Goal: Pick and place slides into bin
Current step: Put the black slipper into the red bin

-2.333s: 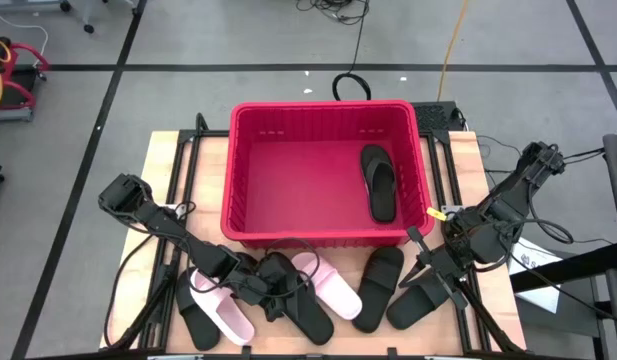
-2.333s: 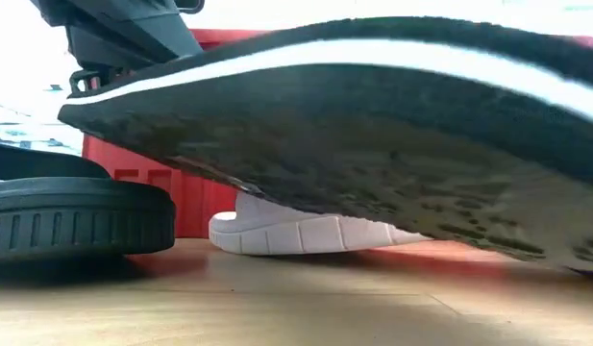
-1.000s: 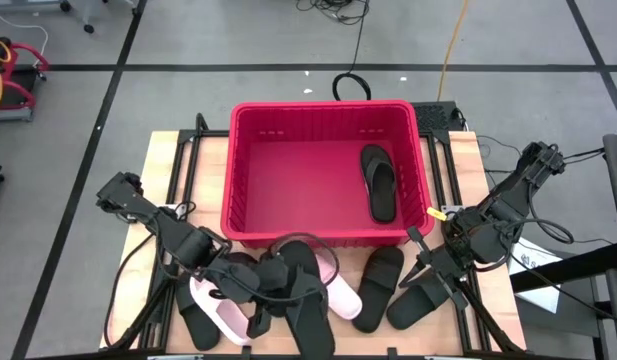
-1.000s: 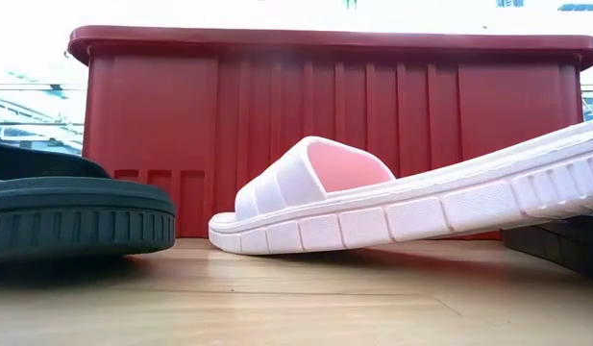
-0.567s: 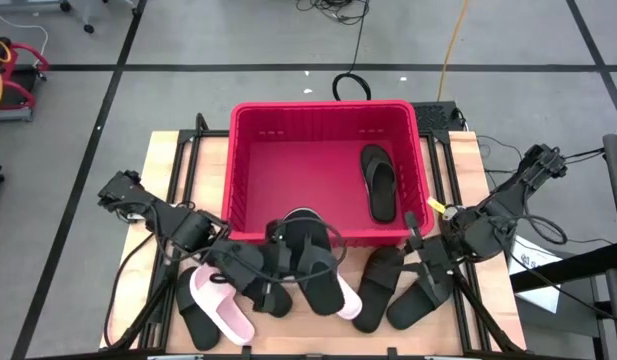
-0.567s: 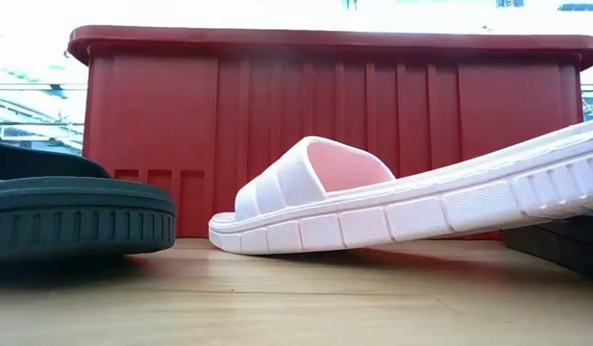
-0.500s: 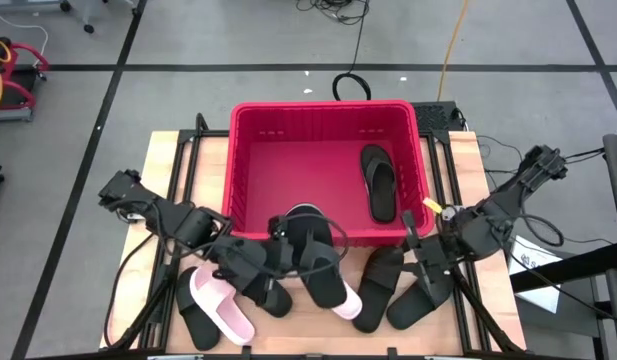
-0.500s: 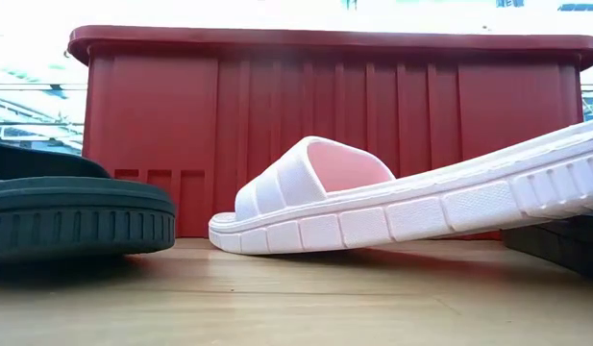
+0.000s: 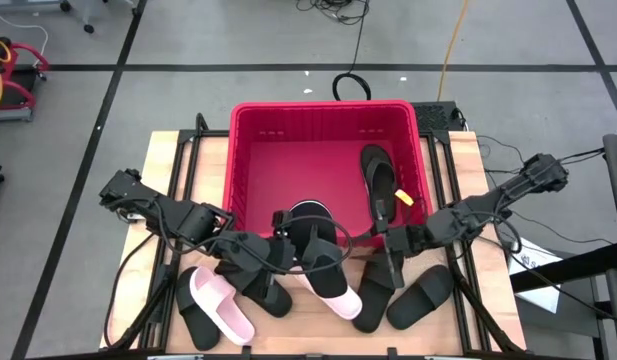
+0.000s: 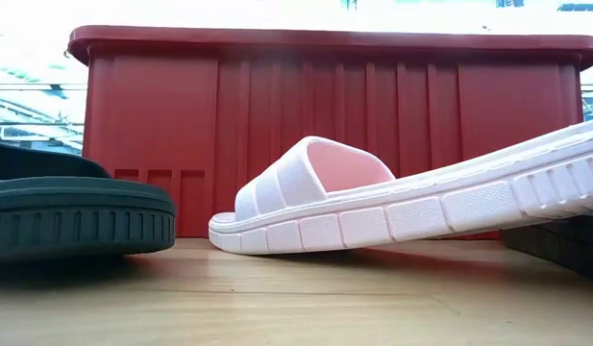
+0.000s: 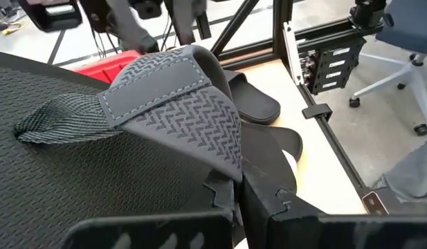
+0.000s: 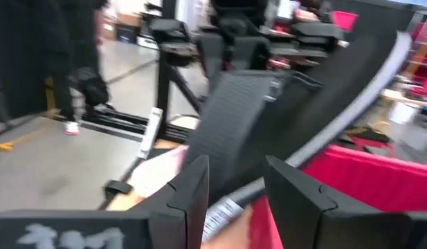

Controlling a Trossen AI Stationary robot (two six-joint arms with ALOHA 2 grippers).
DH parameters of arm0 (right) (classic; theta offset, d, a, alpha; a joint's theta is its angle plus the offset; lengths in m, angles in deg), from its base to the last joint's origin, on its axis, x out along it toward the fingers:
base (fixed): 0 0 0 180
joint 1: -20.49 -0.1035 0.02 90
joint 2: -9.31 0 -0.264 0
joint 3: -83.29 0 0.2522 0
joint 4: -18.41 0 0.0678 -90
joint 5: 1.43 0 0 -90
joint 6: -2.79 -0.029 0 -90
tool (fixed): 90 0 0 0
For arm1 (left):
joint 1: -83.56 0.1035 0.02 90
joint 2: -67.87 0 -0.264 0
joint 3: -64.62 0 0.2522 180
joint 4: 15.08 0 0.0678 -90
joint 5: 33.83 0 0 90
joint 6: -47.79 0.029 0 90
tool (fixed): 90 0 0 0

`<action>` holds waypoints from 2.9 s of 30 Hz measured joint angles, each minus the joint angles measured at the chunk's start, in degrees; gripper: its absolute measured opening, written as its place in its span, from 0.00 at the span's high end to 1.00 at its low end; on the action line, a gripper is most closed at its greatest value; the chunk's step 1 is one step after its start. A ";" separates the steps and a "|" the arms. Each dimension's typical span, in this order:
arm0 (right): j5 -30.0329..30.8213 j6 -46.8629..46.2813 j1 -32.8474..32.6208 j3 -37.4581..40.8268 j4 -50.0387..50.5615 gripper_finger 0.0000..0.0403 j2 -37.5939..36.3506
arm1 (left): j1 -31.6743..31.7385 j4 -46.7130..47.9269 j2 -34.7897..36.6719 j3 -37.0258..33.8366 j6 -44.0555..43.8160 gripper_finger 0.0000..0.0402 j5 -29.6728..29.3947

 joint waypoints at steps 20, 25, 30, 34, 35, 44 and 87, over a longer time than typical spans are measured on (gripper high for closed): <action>-16.95 -1.53 4.93 -0.01 -6.27 0.69 4.39 | 0.00 0.44 -0.04 0.00 -0.07 1.00 0.75; -16.97 -1.77 4.93 -0.02 -6.13 0.69 5.02 | 0.15 0.08 -0.04 0.00 -0.10 1.00 -0.04; -17.00 -1.62 4.93 -0.02 -6.58 0.69 6.67 | 0.68 -1.95 -0.04 0.00 0.53 1.00 -0.28; -17.04 -1.00 4.93 -0.02 -8.34 0.71 7.97 | 1.33 -1.88 -0.04 0.00 1.05 1.00 -0.02; -17.09 -0.64 4.92 -0.02 -8.95 0.71 8.12 | 1.47 -1.62 -0.04 0.00 0.80 1.00 0.02; -17.40 0.95 4.88 -0.02 -9.63 0.94 8.09 | 1.51 -1.46 -0.04 0.00 0.66 1.00 0.00; -18.34 6.87 14.87 0.00 -0.03 1.00 -6.40 | 1.52 -1.73 -0.04 0.00 -7.05 0.65 -1.66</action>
